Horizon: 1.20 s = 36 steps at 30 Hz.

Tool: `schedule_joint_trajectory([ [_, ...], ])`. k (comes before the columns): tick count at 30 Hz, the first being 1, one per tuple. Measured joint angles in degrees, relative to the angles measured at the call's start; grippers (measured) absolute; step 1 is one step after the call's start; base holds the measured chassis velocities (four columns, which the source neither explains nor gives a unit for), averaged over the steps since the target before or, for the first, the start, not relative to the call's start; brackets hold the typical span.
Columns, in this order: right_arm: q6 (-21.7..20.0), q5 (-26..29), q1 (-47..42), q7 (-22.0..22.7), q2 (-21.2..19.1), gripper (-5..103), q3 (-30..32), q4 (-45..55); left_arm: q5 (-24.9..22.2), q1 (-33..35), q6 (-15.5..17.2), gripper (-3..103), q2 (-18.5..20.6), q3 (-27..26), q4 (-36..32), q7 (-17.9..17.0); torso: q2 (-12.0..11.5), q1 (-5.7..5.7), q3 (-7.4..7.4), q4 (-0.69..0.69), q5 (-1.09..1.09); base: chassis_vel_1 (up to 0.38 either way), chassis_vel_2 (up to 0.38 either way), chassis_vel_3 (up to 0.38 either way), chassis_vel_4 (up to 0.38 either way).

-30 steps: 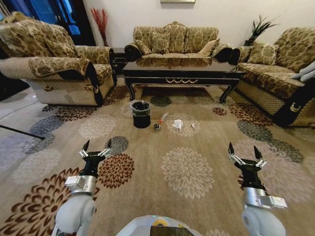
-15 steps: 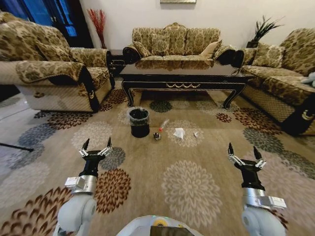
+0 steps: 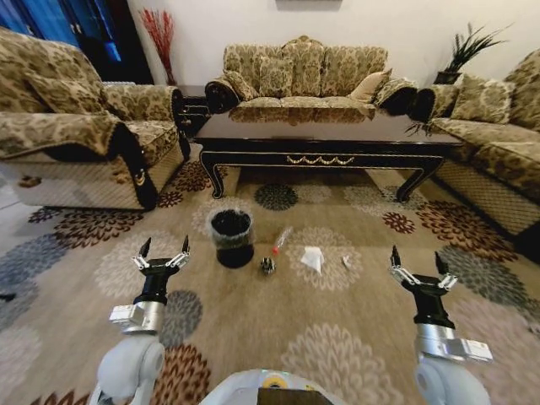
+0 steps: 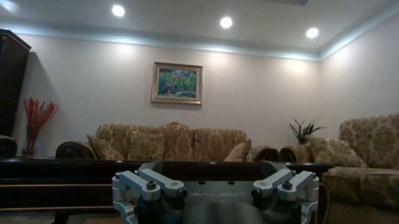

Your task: Move to the front of the table and pick up the trash from the floor, then place it into the trash bin.

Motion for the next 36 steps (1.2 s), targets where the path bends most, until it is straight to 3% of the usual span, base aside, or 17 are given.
schedule_joint_trajectory([
  [14,0.6,0.3,0.6,0.4,-0.1,100,-0.8,-0.2,-0.1,0.3,1.1,100,0.5,0.0,-0.5,-0.9,0.0,0.03,0.08,-0.01,-0.03,-0.215,0.228,0.205,-0.218],
  [19,0.5,0.2,0.6,0.7,-0.2,100,-1.2,-0.4,-3.2,-0.7,4.4,100,2.2,0.1,-0.4,-3.0,0.0,0.02,0.06,-0.01,-0.02,0.0,0.0,0.0,0.0],
  [22,0.4,-0.1,0.7,0.7,-0.4,100,-1.8,-0.9,-14.7,-3.1,13.7,100,6.2,1.1,-0.6,-11.0,0.0,0.02,0.08,-0.01,-0.02,0.0,0.0,0.0,0.0],
  [24,0.4,-0.2,0.8,0.6,-0.4,100,-1.9,-1.0,-16.9,-3.8,15.1,100,6.9,1.2,-0.6,-12.5,0.0,0.02,0.09,-0.01,-0.02,0.0,0.0,0.0,0.0],
  [27,0.4,-1.8,0.9,0.5,-0.4,100,-2.5,-1.7,-33.6,-7.7,27.6,100,11.4,1.3,-0.2,-22.7,0.0,0.03,0.11,-0.02,-0.05,0.0,0.0,0.0,0.0],
  [28,0.4,-1.8,0.9,0.5,-0.4,100,-2.5,-1.7,-33.6,-7.7,27.6,100,11.4,1.3,-0.2,-22.7,0.0,0.03,0.11,-0.02,-0.05,0.0,0.0,0.0,0.0],
  [31,0.7,-3.1,0.9,0.4,-0.2,100,-3.1,-2.5,-42.7,-10.2,34.3,100,15.0,1.7,2.0,-27.1,0.0,0.03,0.1,-0.02,-0.03,0.0,0.0,0.0,0.0],
  [35,1.1,-4.1,1.6,0.4,-0.3,100,-4.4,-3.7,-45.6,-11.5,37.0,100,17.3,2.7,5.5,-27.8,0.0,0.03,0.11,-0.04,-0.05,0.0,0.0,0.0,0.0],
  [36,1.2,-4.6,2.5,0.5,-0.5,100,-5.4,-4.6,-46.3,-12.1,37.6,100,18.0,3.3,7.3,-27.8,0.0,0.03,0.11,0.04,-0.02,0.0,0.0,0.0,0.0],
])
